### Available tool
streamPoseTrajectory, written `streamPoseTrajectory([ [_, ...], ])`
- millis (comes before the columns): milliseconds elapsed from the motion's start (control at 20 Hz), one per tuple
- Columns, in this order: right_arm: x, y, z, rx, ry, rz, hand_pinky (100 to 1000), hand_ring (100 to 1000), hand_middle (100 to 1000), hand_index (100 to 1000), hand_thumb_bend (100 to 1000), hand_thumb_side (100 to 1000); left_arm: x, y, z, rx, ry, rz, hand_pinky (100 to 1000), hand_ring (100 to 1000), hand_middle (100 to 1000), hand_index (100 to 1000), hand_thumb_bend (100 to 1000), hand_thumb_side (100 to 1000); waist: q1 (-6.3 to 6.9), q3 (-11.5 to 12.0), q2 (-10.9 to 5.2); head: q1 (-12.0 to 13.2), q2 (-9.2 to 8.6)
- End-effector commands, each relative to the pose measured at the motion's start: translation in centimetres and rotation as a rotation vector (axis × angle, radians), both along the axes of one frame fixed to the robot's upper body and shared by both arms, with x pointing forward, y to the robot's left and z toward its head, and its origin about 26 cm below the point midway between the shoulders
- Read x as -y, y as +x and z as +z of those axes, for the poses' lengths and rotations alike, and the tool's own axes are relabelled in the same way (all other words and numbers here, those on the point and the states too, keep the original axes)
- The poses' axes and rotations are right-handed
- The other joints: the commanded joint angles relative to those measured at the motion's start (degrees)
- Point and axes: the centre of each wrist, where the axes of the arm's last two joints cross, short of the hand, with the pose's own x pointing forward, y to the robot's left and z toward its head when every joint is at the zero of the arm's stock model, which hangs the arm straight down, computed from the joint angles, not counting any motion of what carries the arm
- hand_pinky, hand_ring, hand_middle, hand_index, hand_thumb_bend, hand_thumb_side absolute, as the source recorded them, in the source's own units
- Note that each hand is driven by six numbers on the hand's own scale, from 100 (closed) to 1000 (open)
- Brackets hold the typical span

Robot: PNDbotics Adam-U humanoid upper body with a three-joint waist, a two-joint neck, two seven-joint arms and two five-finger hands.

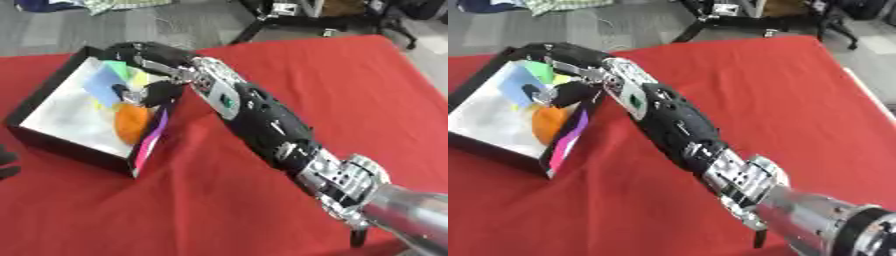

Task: Pick up objects on the table and place them in the box.

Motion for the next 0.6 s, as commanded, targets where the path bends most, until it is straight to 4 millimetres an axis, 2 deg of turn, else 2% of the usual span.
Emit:
streamPoseTrajectory([
  [50,-0.8,-0.4,2.2,0.041,0.012,0.051,1000,935,942,975,100,711,0.1,0.1,0.9,0.03,-0.003,-0.013,747,746,598,725,100,935,0.24,0.1,0.27,-0.1,-0.61],
  [200,-0.9,-0.7,2.6,0.038,0.031,0.058,1000,923,934,972,100,659,0.1,0.1,0.9,0.031,-0.004,-0.012,747,746,598,725,100,935,0.23,0.0,0.29,0.0,-0.61],
  [300,-0.8,-1.0,2.9,0.042,0.067,0.06,1000,909,921,963,100,597,0.0,0.1,0.9,0.029,-0.003,-0.009,747,746,600,725,100,935,0.24,-0.3,0.2,0.2,-0.53],
  [350,-0.7,-1.1,3.3,0.051,0.093,0.063,1000,899,909,956,100,535,-0.1,0.0,0.8,0.028,-0.002,-0.006,747,746,601,725,100,934,0.23,-0.6,0.11,0.5,-0.39],
  [400,-0.5,-1.4,3.7,0.065,0.119,0.066,1000,896,905,955,100,522,-0.2,0.0,0.8,0.027,-0.002,-0.002,747,746,601,725,100,934,0.22,-0.8,0.02,0.7,-0.27],
  [450,-0.3,-1.6,4.1,0.08,0.146,0.069,1000,874,878,950,100,448,-0.4,0.0,0.7,0.025,-0.001,0.003,747,746,602,725,100,935,0.22,-1.2,-0.07,1.0,-0.25],
  [600,0.9,-3.0,5.6,0.112,0.255,0.081,1000,828,840,942,100,398,-1.0,-0.1,0.4,0.017,0.001,0.028,747,746,602,725,100,935,0.24,-2.7,-0.45,2.7,-0.24],
])
